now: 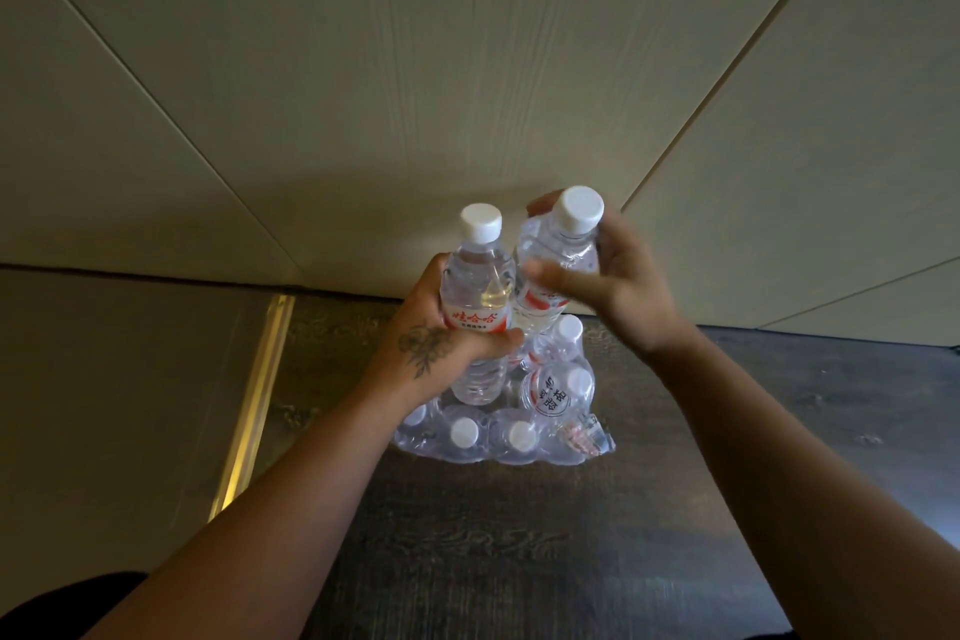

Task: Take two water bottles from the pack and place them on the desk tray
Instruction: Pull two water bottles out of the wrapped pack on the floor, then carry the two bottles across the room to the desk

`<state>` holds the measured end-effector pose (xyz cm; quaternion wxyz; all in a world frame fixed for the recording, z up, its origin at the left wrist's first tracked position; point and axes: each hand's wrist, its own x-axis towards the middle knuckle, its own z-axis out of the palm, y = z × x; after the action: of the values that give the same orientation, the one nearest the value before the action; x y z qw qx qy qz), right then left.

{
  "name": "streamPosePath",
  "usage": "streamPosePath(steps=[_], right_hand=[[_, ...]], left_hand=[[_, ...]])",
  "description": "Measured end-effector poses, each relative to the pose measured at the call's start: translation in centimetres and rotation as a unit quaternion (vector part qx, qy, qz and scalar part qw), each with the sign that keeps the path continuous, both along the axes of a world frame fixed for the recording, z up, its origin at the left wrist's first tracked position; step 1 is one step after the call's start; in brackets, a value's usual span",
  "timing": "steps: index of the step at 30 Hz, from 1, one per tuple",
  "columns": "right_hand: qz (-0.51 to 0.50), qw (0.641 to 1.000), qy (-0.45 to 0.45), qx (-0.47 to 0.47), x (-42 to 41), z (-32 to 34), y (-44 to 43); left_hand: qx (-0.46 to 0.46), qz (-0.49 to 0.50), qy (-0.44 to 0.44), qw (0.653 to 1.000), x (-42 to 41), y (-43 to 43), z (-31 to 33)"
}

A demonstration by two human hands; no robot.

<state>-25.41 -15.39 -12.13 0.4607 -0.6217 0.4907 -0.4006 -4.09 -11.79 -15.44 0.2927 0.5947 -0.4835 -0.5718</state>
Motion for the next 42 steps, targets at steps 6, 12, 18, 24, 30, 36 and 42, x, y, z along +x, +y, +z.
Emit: streamPosePath(steps=[6,12,18,24,30,36,42], right_hand=[[0.038,0.99,0.068,0.113,0.0,-5.1,1.6],[-0.028,0.994,0.032,0.105,1.3,-6.3,1.8],[-0.03,0.978,-0.041,0.203,0.9,-5.6,2.7],[-0.025,0.953,-0.167,0.253,0.5,-3.3,4.9],[-0.014,0.934,-0.215,0.283,0.9,1.4,7.7],[-0.048,0.906,-0.246,0.342,0.9,9.0,12.1],[-0.094,0.87,-0.267,0.404,1.4,20.6,15.9]], left_hand=[[0.008,0.001,-0.006,1.0,-0.1,-0.2,0.2],[0.006,-0.002,0.002,1.0,0.2,-0.2,-0.1],[0.019,0.005,0.028,0.999,0.8,0.4,1.1],[0.014,0.013,0.058,0.998,1.3,0.7,2.6],[0.011,0.058,0.108,0.992,1.5,2.2,6.0],[0.069,0.084,0.107,0.988,1.0,5.6,15.0],[0.126,0.092,0.112,0.981,0.2,9.1,26.9]])
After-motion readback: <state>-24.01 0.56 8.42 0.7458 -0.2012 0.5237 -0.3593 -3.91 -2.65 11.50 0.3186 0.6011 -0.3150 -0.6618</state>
